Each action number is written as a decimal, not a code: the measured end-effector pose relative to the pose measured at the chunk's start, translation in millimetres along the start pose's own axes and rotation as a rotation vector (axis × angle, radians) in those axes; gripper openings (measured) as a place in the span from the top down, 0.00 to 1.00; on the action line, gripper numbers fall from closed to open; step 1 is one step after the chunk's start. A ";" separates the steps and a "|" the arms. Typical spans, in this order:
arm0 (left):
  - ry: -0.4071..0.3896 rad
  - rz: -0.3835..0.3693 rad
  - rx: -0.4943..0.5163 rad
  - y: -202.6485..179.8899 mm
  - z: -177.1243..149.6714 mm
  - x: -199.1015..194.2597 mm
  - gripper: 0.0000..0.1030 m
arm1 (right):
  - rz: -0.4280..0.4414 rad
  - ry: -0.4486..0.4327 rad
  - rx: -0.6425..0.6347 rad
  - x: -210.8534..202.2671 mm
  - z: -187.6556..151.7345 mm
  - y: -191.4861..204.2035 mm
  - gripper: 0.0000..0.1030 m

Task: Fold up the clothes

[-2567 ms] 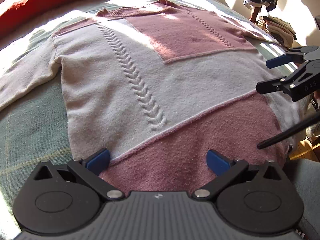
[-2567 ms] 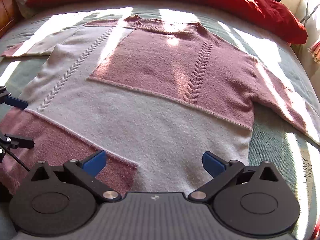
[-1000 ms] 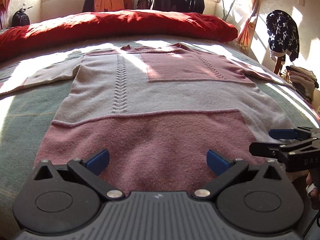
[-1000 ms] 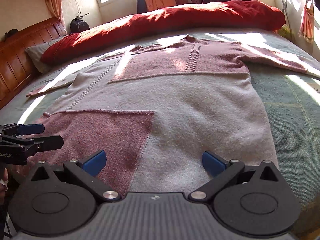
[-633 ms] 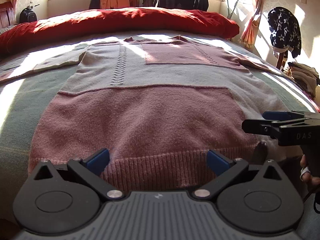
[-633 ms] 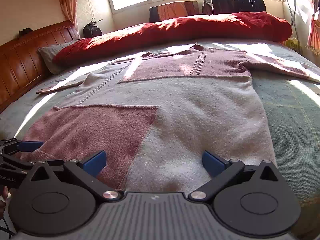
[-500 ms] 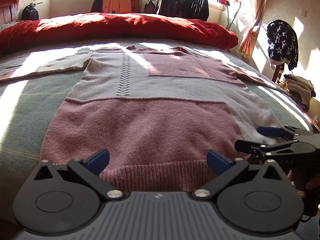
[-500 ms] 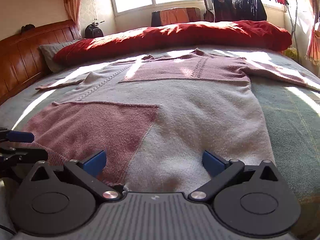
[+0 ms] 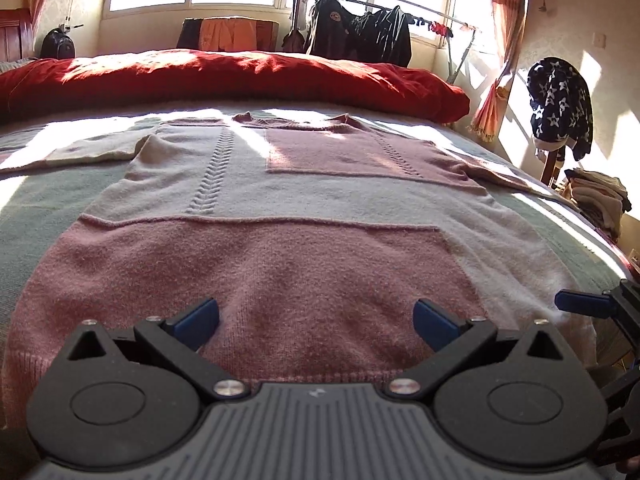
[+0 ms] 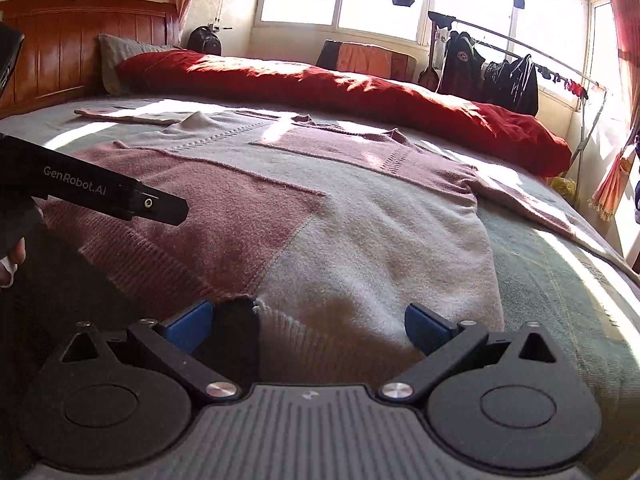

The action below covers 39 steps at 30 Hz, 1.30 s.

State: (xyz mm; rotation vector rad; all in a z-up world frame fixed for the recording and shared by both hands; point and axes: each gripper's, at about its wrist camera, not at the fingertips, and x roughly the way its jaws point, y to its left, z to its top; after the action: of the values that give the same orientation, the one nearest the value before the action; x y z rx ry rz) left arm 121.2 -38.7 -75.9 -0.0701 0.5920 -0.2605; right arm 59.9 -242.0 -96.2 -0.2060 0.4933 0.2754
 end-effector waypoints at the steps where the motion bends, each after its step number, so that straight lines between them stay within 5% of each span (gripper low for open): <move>1: -0.007 -0.015 0.004 0.4 2.0 -1.6 0.01 | -0.004 -0.027 0.001 -1.3 3.7 -1.0 0.00; 6: 0.003 -0.023 -0.026 7.9 -0.7 1.7 0.01 | -0.048 0.047 0.115 24.0 7.6 -24.5 0.00; 11: 0.012 -0.031 -0.056 15.4 -3.4 5.0 0.01 | -0.079 0.028 0.211 8.8 -11.2 -52.4 0.00; 17: 0.016 -0.031 -0.063 17.7 -4.4 7.1 0.01 | -0.035 -0.035 0.253 -2.2 8.0 -47.5 0.00; 21: 0.017 -0.027 -0.060 17.3 -4.4 7.9 0.01 | -0.019 0.048 0.282 11.2 -0.1 -43.3 0.00; 27: 0.018 -0.022 -0.054 16.6 -4.4 9.1 0.01 | -0.055 0.077 0.237 -12.8 -17.2 -33.6 0.00; 33: 0.032 -0.018 -0.040 15.6 -1.6 10.6 0.01 | 0.018 0.008 0.170 -10.9 1.0 -12.5 0.00; 39: -0.002 -0.051 -0.102 24.0 -5.3 6.7 0.01 | 0.067 0.110 0.162 -10.7 -15.4 -6.3 0.00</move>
State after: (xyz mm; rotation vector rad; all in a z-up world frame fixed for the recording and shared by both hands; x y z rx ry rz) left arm 128.9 -17.3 -87.2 -0.1838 0.6014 -0.2796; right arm 46.0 -254.1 -103.4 -0.0471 0.6299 0.2892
